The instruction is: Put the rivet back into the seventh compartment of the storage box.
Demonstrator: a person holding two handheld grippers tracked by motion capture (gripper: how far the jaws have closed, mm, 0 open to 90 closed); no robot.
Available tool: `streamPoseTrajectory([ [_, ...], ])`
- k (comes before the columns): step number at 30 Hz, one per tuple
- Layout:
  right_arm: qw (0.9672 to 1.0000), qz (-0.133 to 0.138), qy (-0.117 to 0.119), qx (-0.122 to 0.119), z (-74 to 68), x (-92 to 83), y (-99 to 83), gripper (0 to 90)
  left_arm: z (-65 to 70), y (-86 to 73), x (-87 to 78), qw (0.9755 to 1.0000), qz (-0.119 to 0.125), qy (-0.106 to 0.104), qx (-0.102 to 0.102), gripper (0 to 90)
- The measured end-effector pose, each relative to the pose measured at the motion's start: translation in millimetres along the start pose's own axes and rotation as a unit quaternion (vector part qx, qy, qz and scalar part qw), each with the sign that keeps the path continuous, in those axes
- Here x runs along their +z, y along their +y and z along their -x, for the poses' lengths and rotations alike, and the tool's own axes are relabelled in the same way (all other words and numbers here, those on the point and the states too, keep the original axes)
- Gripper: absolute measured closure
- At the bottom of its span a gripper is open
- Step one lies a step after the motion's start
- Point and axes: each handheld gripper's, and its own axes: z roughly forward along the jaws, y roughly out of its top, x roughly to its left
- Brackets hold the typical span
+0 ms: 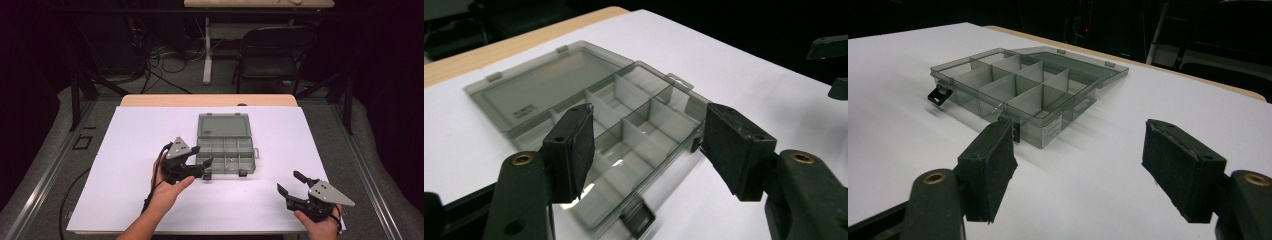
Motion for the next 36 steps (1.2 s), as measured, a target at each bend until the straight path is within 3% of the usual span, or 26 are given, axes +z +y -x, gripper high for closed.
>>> streamPoseTrajectory([
  [8, 1.0, 0.003, 0.0, -0.001, 0.0, 0.1, 0.1, 28.3, -12.4, -15.3, -33.9, 0.9997, 0.006, 0.023, -0.01, 38.0],
  [19, 1.0, 0.001, -0.002, -0.003, -0.1, -0.3, 0.6, 28.3, -30.0, -34.5, -65.7, 0.9981, 0.011, 0.054, -0.028, 40.2],
  [28, 1.0, 0.001, -0.003, -0.003, -0.7, -0.1, 0.7, 28.3, -32.6, -53.1, -85.8, 0.9977, -0.01, 0.063, -0.023, 41.9],
  [33, 1.0, 0.0, -0.002, -0.001, -0.9, 0.3, 0.5, 28.3, -28.6, -68.0, -89.3, 0.997, -0.03, 0.07, -0.01, 43.0],
  [36, 1.0, -0.001, -0.002, -0.002, -1.2, 0.5, 0.7, 28.3, -27.4, -77.6, -88.9, 0.997, -0.04, 0.065, -0.015, 43.1],
])
